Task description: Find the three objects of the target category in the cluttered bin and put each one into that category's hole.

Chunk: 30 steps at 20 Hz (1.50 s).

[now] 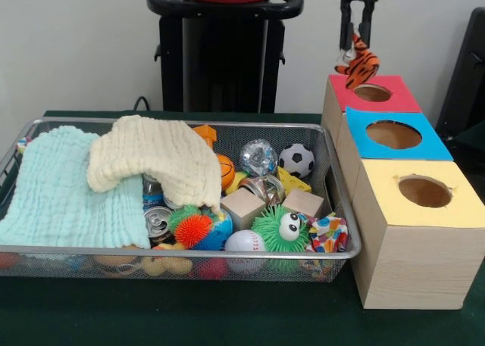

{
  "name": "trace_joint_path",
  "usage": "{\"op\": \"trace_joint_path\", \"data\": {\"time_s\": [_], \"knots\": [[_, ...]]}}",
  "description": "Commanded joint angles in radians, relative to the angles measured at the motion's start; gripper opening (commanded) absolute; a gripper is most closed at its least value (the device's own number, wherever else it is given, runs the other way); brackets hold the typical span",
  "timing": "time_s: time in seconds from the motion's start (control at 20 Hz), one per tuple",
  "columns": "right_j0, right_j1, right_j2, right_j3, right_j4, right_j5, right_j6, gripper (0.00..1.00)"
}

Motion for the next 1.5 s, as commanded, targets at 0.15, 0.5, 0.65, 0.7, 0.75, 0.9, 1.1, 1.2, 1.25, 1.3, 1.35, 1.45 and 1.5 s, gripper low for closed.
{"op": "trace_joint_path", "data": {"time_s": [0.15,0.5,0.65,0.7,0.75,0.9,1.1,1.2,1.25,1.3,1.35,1.45,1.5], "knots": [[0.083,0.093,-0.059,0.115,0.098,-0.061,0.323,0.0],[0.115,0.185,-0.093,0.166,0.105,-0.174,0.324,0.0],[0.11,0.204,-0.084,0.174,0.104,-0.217,0.329,0.0],[0.109,0.209,-0.081,0.178,0.103,-0.226,0.332,0.0],[0.106,0.215,-0.072,0.18,0.106,-0.222,0.332,0.0],[0.118,0.24,-0.074,0.175,0.112,-0.228,0.331,0.0],[0.123,0.258,-0.052,0.182,0.125,-0.243,0.355,0.0],[0.139,0.258,-0.044,0.179,0.143,-0.232,0.37,0.0],[0.149,0.256,-0.042,0.177,0.151,-0.226,0.376,0.0],[0.156,0.253,-0.042,0.177,0.157,-0.22,0.379,0.0],[0.167,0.249,-0.041,0.176,0.17,-0.208,0.387,0.0],[0.184,0.235,-0.04,0.178,0.188,-0.189,0.396,0.0],[0.188,0.227,-0.038,0.179,0.195,-0.181,0.4,0.0]]}}
